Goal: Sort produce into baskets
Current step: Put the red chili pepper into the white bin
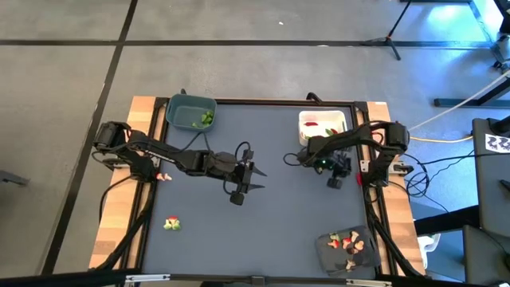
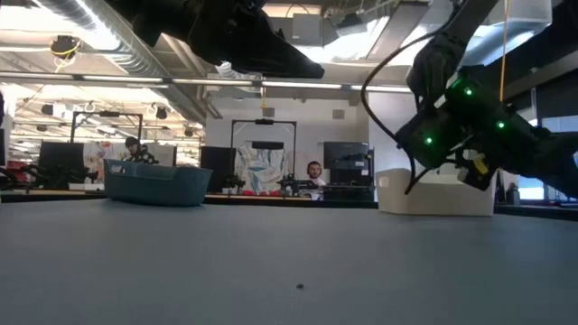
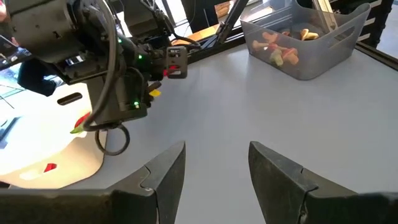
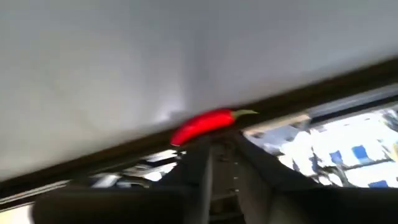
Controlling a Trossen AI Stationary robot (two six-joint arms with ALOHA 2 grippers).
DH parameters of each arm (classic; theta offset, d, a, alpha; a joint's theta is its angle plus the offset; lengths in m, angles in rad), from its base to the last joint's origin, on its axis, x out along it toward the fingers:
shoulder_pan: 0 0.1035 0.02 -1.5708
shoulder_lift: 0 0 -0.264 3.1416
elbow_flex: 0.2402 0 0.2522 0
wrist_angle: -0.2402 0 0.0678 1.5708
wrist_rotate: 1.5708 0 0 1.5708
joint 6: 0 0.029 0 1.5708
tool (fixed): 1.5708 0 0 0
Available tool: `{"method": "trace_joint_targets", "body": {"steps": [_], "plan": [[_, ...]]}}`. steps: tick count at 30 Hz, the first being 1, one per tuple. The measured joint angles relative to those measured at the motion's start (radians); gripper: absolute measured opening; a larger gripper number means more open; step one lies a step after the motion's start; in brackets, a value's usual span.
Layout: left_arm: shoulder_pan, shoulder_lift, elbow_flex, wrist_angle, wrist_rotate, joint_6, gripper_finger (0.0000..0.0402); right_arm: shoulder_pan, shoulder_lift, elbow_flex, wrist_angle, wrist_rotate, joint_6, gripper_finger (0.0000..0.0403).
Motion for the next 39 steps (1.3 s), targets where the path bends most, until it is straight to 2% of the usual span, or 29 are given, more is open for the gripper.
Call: {"method": "trace_joint_targets", "body": {"steps": [3,12,16,18,26,32,39], "plan": [[0.000,0.000,0.000,0.000,0.000,0.005,0.0172,0.000,0.000,-0.028,-0.005,0.043,-0.014,0.0118],[0.000,0.000,0.000,0.000,0.000,-0.005,0.0172,0.005,0.031,-0.143,0.004,0.043,-0.026,0.0317],[0.000,0.000,0.000,0.000,0.000,-0.007,0.0172,0.049,0.056,-0.145,0.029,0.036,-0.072,0.0385],[0.000,0.000,0.000,0.000,0.000,-0.002,0.0172,0.075,0.067,-0.145,0.065,0.034,-0.081,0.0394],[0.017,0.000,0.000,-0.001,0.000,-0.009,0.0172,0.169,0.102,-0.172,0.169,0.033,-0.092,0.0370],[0.018,0.000,0.000,0.003,0.000,-0.016,0.0172,0.170,0.167,-0.172,0.155,0.046,-0.081,0.0371],[0.018,0.000,0.000,-0.001,0.000,-0.018,0.0172,0.163,0.181,-0.172,0.149,0.041,-0.081,0.0371]]}}
